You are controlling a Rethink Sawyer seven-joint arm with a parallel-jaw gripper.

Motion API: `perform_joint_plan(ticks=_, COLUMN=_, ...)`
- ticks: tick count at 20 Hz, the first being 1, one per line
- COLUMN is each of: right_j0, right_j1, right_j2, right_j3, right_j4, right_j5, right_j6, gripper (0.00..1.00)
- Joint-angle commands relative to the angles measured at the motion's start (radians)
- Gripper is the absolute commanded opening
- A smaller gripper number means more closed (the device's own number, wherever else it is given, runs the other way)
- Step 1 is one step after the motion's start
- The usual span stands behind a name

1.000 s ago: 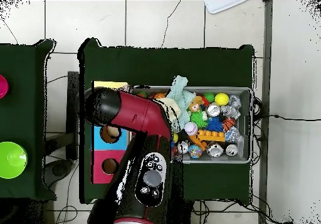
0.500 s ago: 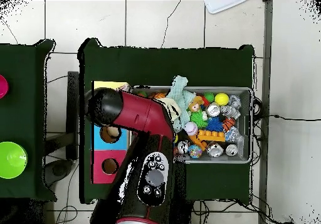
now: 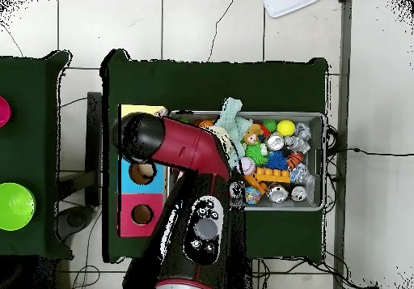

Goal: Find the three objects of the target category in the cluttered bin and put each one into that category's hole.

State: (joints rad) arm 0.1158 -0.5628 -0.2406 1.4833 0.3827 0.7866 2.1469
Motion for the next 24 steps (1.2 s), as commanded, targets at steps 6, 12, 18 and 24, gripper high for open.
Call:
perform_joint_plan(ticks=6, right_j0=-0.041, right_j1=0.002, right_j2=0.070, right_j3=0.070, right_j4=-0.004, right_j5=0.096, right_j6=0.125, gripper=0.00)
perform_joint_plan(ticks=12, right_j0=-0.047, right_j1=-0.001, right_j2=0.087, right_j3=0.061, right_j4=0.027, right_j5=0.138, right_j6=0.157, gripper=0.00)
perform_joint_plan(ticks=18, right_j0=-0.026, right_j1=-0.017, right_j2=0.129, right_j3=0.086, right_j4=0.131, right_j5=0.105, right_j6=0.234, gripper=0.00)
perform_joint_plan(ticks=24, right_j0=-0.022, right_j1=-0.019, right_j2=0.142, right_j3=0.106, right_j4=0.177, right_j5=0.075, right_j6=0.227, gripper=0.00)
